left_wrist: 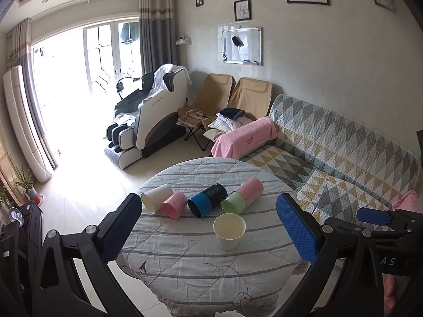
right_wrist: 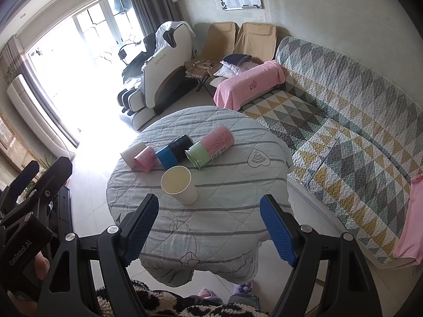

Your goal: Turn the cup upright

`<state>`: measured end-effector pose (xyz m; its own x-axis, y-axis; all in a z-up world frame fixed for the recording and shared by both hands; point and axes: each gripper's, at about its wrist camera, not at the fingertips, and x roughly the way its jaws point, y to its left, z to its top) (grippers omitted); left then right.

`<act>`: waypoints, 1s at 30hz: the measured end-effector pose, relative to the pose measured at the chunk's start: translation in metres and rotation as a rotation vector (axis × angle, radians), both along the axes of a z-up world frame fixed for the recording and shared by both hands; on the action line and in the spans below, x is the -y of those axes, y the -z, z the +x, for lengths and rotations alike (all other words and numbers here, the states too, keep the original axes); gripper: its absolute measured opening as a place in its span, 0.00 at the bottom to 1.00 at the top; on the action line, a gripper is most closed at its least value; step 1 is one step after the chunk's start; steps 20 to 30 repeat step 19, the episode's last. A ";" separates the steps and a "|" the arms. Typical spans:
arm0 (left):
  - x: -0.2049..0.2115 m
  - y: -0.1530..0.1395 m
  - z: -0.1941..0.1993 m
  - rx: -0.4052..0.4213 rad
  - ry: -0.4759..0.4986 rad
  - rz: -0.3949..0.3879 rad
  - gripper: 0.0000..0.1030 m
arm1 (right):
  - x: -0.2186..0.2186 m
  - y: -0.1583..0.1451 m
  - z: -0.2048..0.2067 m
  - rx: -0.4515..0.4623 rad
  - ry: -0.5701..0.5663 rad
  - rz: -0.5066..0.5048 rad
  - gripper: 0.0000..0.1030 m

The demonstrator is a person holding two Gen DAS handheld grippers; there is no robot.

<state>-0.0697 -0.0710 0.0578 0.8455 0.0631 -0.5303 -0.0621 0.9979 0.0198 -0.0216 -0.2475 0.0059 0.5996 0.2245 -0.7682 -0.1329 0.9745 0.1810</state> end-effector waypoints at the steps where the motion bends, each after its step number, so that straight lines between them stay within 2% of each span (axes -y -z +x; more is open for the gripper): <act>1: 0.000 0.000 0.000 0.001 -0.001 0.001 1.00 | 0.001 0.000 -0.001 0.002 0.000 0.000 0.78; 30: 0.001 0.005 -0.002 0.013 -0.044 0.020 1.00 | 0.001 -0.007 -0.005 0.023 -0.007 -0.011 0.78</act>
